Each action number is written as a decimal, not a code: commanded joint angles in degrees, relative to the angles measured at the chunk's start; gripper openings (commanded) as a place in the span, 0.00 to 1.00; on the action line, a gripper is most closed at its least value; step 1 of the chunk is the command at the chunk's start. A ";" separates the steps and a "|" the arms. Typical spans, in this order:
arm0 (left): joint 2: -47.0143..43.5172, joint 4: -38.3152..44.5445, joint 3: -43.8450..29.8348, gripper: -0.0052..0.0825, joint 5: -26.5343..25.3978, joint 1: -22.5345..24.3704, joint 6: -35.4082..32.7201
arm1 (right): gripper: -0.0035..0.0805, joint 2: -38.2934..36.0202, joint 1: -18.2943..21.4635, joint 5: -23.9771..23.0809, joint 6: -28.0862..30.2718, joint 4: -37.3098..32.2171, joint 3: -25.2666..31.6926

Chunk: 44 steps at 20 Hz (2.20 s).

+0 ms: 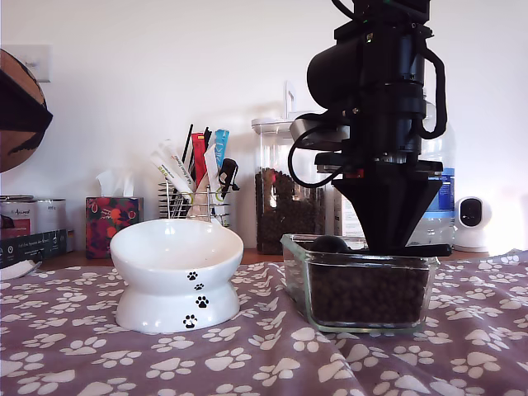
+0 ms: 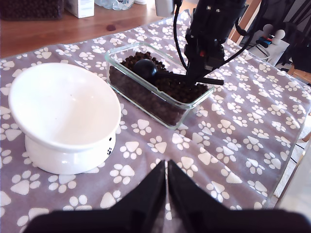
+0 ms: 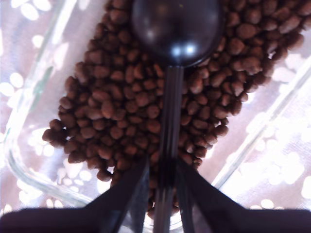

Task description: Measure one spoon of cat food and pour it into the food bowl

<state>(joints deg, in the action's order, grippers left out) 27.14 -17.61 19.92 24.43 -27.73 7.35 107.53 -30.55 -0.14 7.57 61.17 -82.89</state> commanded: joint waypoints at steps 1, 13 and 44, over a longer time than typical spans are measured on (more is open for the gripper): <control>0.24 0.44 -0.39 0.04 0.24 -0.20 0.22 | 0.15 0.79 -0.46 0.17 -0.07 0.04 0.04; 0.24 0.39 -0.39 0.04 0.63 -0.20 0.22 | 0.03 0.68 -0.44 -0.44 -2.08 2.10 -1.90; 2.19 9.70 -0.39 0.04 0.28 -0.20 4.92 | 0.03 -31.87 -2.51 6.73 -10.78 -20.72 19.58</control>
<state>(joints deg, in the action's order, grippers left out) 28.67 -9.17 19.92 24.49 -27.73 11.84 78.72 -32.49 6.15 -2.94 42.96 -66.43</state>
